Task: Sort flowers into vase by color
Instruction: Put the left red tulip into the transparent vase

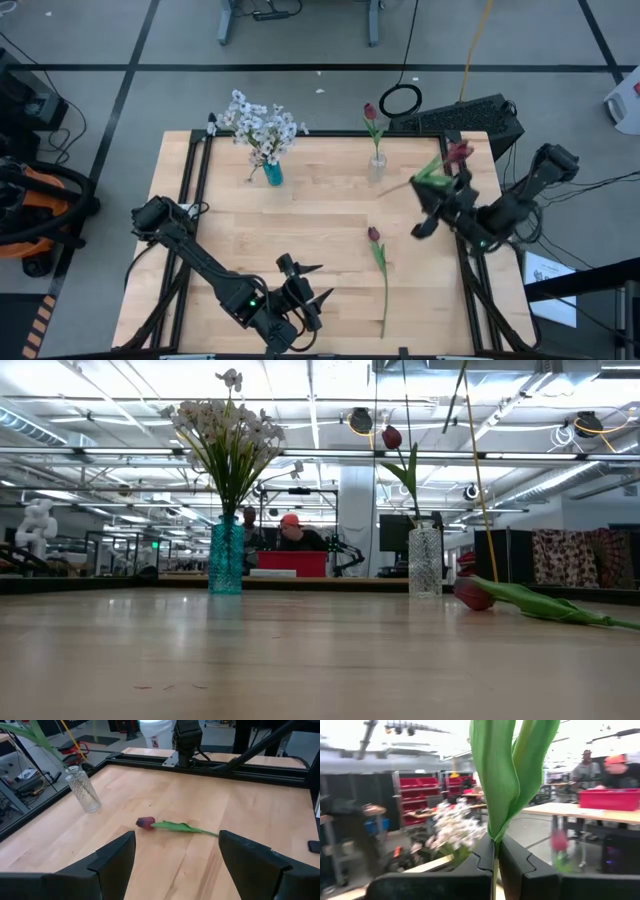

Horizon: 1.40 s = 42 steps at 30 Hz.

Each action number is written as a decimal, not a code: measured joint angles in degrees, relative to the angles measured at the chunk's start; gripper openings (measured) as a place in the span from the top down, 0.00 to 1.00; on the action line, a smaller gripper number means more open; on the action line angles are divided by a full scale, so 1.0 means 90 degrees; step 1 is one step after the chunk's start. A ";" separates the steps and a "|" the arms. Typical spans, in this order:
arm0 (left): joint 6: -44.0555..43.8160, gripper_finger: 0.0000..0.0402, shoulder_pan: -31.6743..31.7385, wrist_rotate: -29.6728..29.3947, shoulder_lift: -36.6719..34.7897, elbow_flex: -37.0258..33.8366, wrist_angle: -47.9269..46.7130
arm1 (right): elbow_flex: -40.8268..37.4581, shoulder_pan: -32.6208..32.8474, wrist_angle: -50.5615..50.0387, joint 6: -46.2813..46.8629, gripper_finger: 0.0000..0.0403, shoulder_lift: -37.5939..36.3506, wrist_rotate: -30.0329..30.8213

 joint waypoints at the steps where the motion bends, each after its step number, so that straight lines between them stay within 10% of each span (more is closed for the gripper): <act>1: 0.0000 0.27 0.0000 -0.0001 0.0000 0.0000 -0.0001 | 0.0000 -0.0092 -0.0003 -0.0104 0.99 -0.0123 0.0000; 12: 0.0010 0.31 0.0016 0.0089 0.0000 0.0000 0.0002 | -0.1415 -0.1044 0.0011 0.0799 0.99 -0.1228 -0.0383; 34: 0.1427 0.96 0.1248 0.1296 0.0010 0.0000 0.0178 | -0.1685 -0.3201 -0.0312 0.1277 0.99 -0.1276 -0.0934; 42: 0.1698 0.96 0.1735 0.1546 0.0010 0.0000 0.0164 | -0.1417 -0.3918 -0.0440 0.1565 0.99 -0.1228 -0.1124</act>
